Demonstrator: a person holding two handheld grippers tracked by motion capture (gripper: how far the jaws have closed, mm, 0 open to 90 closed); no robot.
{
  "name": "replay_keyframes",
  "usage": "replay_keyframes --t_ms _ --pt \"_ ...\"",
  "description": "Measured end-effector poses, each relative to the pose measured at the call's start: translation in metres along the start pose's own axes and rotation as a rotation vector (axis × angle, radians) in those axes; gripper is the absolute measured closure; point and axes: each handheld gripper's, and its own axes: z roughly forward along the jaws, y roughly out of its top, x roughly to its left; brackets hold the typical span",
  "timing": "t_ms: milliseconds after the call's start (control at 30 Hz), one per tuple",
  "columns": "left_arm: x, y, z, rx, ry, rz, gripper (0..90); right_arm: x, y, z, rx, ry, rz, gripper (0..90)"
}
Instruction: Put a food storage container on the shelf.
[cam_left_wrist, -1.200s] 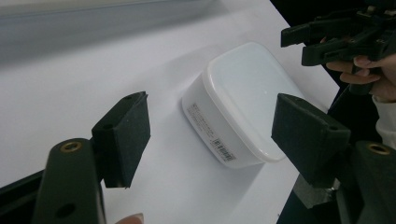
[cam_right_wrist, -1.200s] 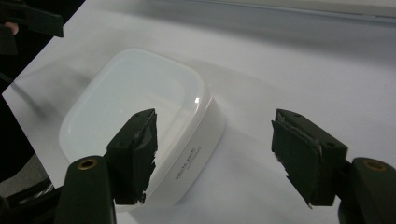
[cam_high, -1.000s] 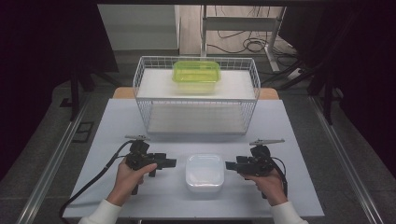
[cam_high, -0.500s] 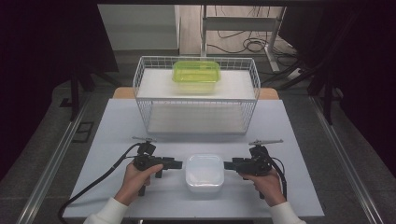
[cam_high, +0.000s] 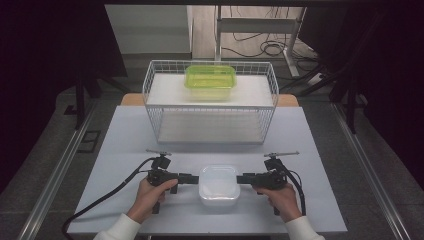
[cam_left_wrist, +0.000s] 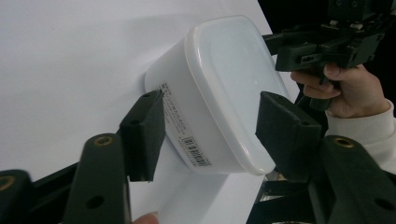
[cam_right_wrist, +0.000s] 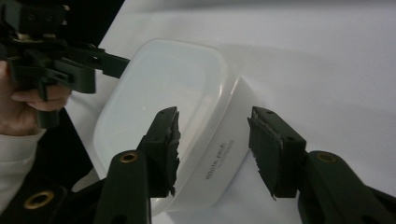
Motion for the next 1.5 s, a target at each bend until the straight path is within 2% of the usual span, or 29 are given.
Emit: replay_keyframes --t_ms 133,233,333,533,667,900,1033,1167,1267,1367,1500 --pt "0.002 -0.001 0.004 -0.003 -0.031 -0.022 53.8 0.001 -0.001 0.002 0.010 0.024 0.006 58.2" --pt "0.003 -0.001 0.007 -0.008 -0.072 -0.041 62.8 0.002 -0.001 0.004 0.022 0.047 0.019 62.0" --pt "0.004 -0.002 0.007 -0.004 -0.059 -0.039 68.9 0.002 -0.002 0.005 0.018 0.054 0.040 63.9" --pt "0.004 -0.004 0.007 -0.026 -0.070 -0.071 71.7 0.000 -0.004 0.003 0.008 0.069 0.102 66.8" --pt "0.001 -0.004 0.005 -0.034 -0.079 -0.080 74.3 0.002 -0.005 0.000 0.000 0.074 0.104 69.4" --pt "-0.001 -0.004 0.001 -0.058 -0.065 -0.078 77.5 0.004 -0.006 -0.004 -0.028 0.109 0.102 73.7" --pt "-0.004 -0.004 -0.001 -0.062 -0.051 -0.058 77.9 0.007 -0.005 -0.006 -0.047 0.137 0.093 76.6" --pt "-0.005 -0.005 -0.003 -0.069 -0.033 -0.032 78.1 0.012 -0.004 -0.007 -0.058 0.119 0.058 77.3" --pt "-0.007 -0.005 -0.004 -0.085 -0.038 -0.020 79.6 0.013 -0.004 -0.008 -0.068 0.116 0.046 79.0" --pt "-0.010 -0.004 -0.004 -0.087 -0.023 0.003 79.7 0.013 -0.004 -0.009 -0.073 0.106 0.032 79.6" --pt "-0.012 -0.003 -0.006 -0.095 -0.023 0.022 79.6 0.015 -0.003 -0.010 -0.083 0.112 0.007 79.6"
